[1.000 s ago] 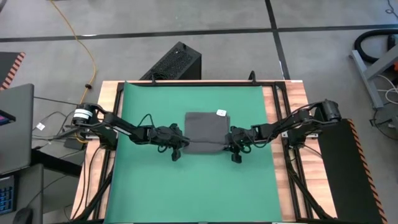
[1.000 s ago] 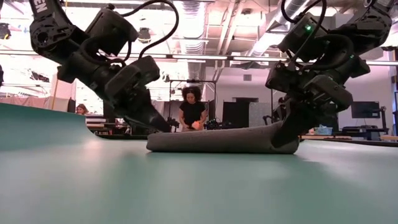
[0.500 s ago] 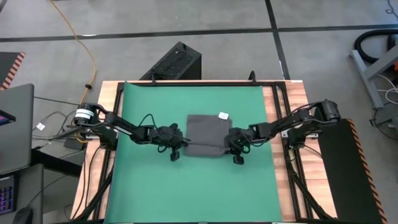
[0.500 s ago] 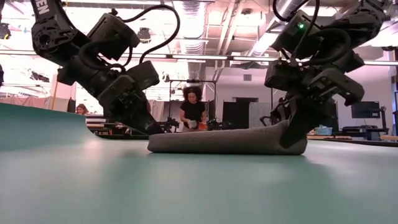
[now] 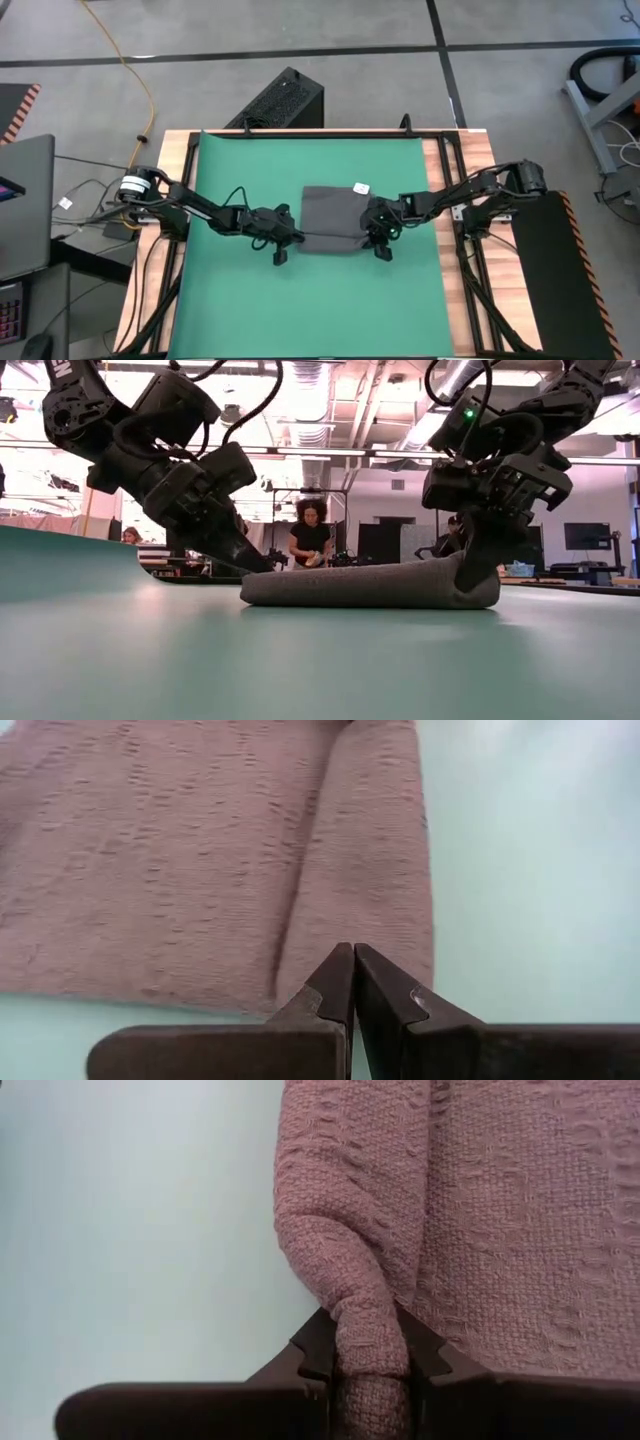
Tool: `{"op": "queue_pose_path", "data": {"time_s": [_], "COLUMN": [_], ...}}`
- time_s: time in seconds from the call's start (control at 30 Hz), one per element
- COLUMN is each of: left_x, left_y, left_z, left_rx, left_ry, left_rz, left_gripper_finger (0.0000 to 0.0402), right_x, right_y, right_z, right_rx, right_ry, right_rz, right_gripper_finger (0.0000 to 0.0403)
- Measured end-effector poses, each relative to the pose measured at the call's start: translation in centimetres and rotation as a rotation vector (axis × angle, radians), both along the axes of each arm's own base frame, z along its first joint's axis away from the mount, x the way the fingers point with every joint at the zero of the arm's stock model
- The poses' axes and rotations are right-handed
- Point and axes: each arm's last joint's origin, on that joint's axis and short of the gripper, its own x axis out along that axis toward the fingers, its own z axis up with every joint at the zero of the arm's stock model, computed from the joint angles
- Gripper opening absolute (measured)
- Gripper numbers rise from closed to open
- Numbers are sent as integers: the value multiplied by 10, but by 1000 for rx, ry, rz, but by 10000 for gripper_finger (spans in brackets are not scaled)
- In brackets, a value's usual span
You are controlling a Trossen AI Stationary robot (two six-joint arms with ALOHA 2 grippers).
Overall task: Roll towel
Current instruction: Roll the gray towel
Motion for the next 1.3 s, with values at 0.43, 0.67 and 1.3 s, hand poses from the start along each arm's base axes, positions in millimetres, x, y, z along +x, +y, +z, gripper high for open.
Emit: {"op": "queue_pose_path", "data": {"time_s": [0.43, 0.67, 1.3], "left_x": [20, 43, 42], "left_y": [13, 11, 0], "left_z": [-7, -28, -37], "left_rx": [138, 73, -238], "left_ry": [15, 58, 138], "left_rz": [-121, -180, -220], "left_gripper_finger": [0, 0, 0], "right_x": [-1, -4, -23], "right_y": [3, 5, -6], "right_z": [-1, -2, 24], "right_rx": [-8, -3, 160], "right_ry": [17, 42, 107], "right_rz": [21, 50, -121], "right_gripper_finger": [67, 67, 67]}}
